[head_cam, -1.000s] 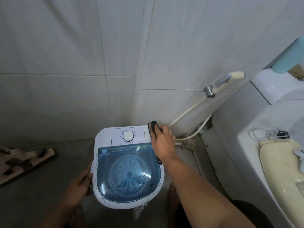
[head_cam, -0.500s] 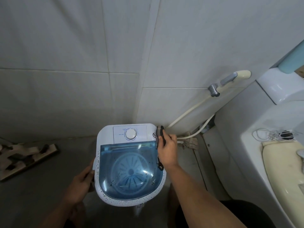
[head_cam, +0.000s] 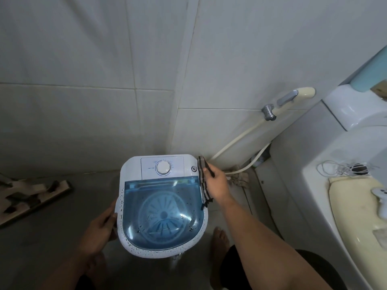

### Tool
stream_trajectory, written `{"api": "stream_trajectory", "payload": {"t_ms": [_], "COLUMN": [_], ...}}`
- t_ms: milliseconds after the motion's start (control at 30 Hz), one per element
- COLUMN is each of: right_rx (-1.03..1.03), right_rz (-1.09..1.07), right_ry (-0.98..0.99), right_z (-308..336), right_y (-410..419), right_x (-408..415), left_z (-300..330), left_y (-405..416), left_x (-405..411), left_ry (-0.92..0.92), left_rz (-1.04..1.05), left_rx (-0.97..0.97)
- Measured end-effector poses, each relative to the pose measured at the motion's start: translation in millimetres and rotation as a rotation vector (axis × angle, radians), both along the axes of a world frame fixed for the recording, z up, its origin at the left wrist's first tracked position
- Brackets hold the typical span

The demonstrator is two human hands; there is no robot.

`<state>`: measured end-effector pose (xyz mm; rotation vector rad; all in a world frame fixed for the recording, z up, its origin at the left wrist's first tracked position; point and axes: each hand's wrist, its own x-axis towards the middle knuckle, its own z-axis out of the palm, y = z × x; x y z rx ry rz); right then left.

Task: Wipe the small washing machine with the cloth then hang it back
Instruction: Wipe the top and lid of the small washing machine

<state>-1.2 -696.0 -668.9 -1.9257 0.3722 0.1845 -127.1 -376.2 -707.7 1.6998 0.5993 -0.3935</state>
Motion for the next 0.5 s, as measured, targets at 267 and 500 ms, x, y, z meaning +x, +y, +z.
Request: {"api": "stream_trajectory", "payload": {"t_ms": [267,500], "right_rx": [0.045,-0.175], "right_rz": [0.026,0.084], "right_ry": [-0.006,-0.033], "right_z": [-18,-12], "right_y": [-12,-31], "right_x": [-43,-8], "left_z": [3,-1], "left_y": [-3,1], "left_x": [-1,0], "left_ry": [0.006,0.021], "left_rz": [-0.001,-0.021], "left_rx": [0.012,0.072]}}
